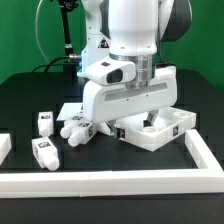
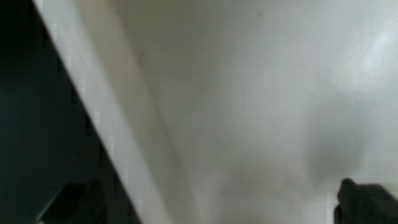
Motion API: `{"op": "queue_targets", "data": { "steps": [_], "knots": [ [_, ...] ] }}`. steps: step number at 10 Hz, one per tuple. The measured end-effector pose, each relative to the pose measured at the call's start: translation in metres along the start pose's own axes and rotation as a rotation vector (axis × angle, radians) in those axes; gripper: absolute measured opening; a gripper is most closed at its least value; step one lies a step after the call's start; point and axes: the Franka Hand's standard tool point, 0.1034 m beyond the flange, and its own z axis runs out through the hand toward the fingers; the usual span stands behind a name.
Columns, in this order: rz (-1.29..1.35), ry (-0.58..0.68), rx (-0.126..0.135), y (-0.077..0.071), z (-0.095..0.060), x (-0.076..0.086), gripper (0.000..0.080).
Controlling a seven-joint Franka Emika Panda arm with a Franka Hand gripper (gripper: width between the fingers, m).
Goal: Assemble one leg
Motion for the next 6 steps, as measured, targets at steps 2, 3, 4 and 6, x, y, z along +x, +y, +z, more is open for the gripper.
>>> {"op": "queue_targets", "data": {
  "steps": [2,3,4,6],
  "knots": [
    [0.007,0.001,-0.004,0.0026,0.0021,-0.0038,0.0621],
    [0.007,0.001,-0.004,0.0028,0.0024,-0.0042,0.0621],
    [0.007,0.0,-0.003,0.0029,0.0026,-0.0044,0.044],
    [0.007,0.0,-0.003,0.0029,0.0028,-0.0045,0.0254]
  ]
}}
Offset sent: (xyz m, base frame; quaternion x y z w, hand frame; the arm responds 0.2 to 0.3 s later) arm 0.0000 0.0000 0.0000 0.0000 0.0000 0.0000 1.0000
